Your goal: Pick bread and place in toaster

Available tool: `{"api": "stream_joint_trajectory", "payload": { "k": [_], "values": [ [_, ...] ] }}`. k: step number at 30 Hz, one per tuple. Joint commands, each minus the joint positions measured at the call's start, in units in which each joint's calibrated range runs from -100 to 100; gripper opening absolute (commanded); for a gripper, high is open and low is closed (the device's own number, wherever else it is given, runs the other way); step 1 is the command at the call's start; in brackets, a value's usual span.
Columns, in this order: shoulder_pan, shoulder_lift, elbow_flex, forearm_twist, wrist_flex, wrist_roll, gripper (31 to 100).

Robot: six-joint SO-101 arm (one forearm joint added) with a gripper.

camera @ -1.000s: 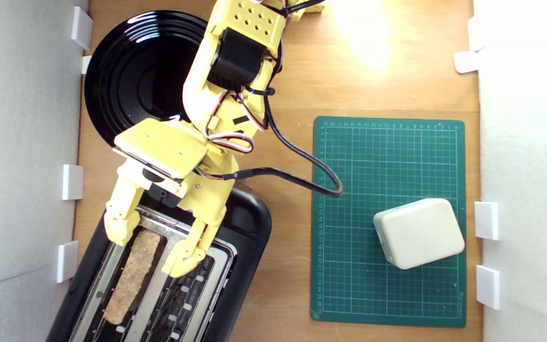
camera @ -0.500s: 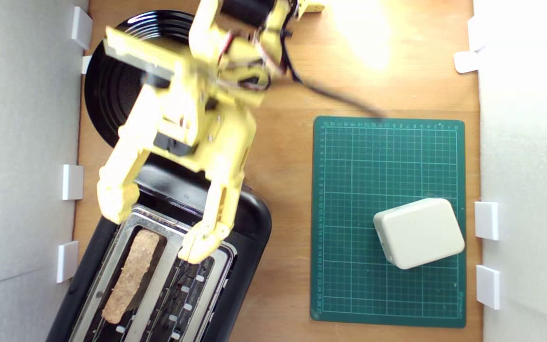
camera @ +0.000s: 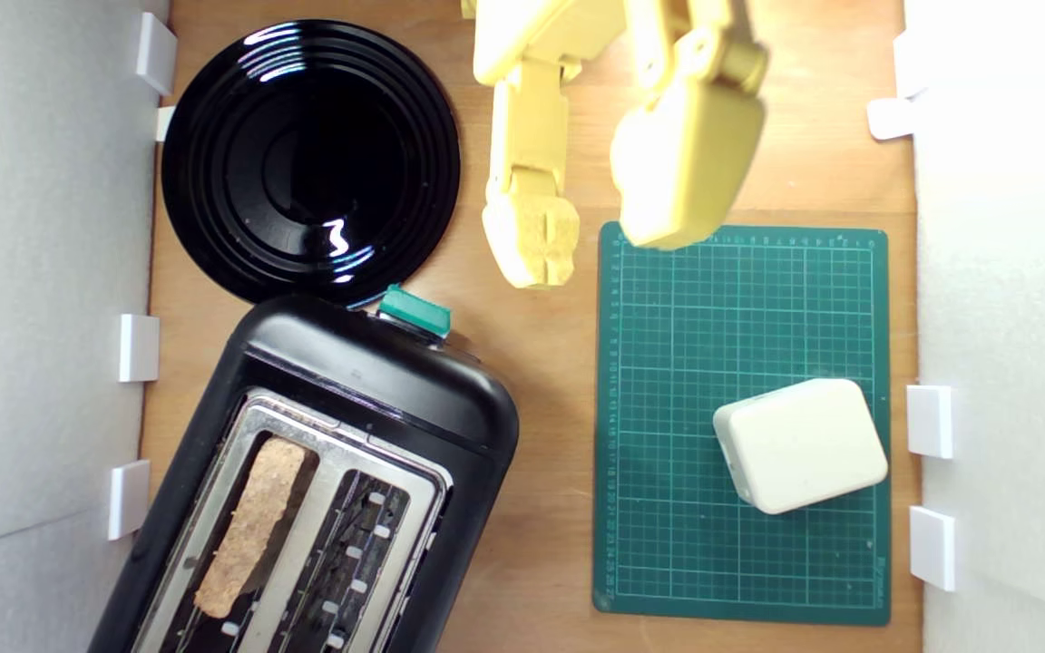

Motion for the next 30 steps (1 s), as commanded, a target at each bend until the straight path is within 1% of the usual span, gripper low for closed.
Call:
{"api": "stream_joint_trajectory", "payload": {
  "k": [1, 2, 4, 8, 10, 11, 17, 21, 25, 30],
  "values": [
    [-2.6, -6.0, 11.9, -0.6, -1.6, -5.8, 91.4],
    [-3.0, -7.2, 14.7, -0.6, -1.5, -6.2, 90.1],
    [-4.2, -9.8, 20.6, -0.1, -1.5, -5.8, 84.6],
    [-6.6, -15.2, 32.7, 0.4, -1.4, -2.6, 72.1],
    [-6.6, -17.6, 37.0, 0.4, -1.5, -1.3, 69.1],
    [-6.6, -19.9, 41.5, 0.4, -1.4, -0.3, 66.9],
    [-6.4, -28.9, 57.4, 0.4, -1.4, 3.8, 61.7],
    [-6.5, -32.4, 63.6, 0.4, -1.4, 5.2, 57.4],
    [-6.5, -35.6, 69.6, 0.2, -1.4, 6.8, 50.9],
    [-6.3, -35.6, 73.7, 0.4, -1.3, 7.8, 45.1]
  ]
}}
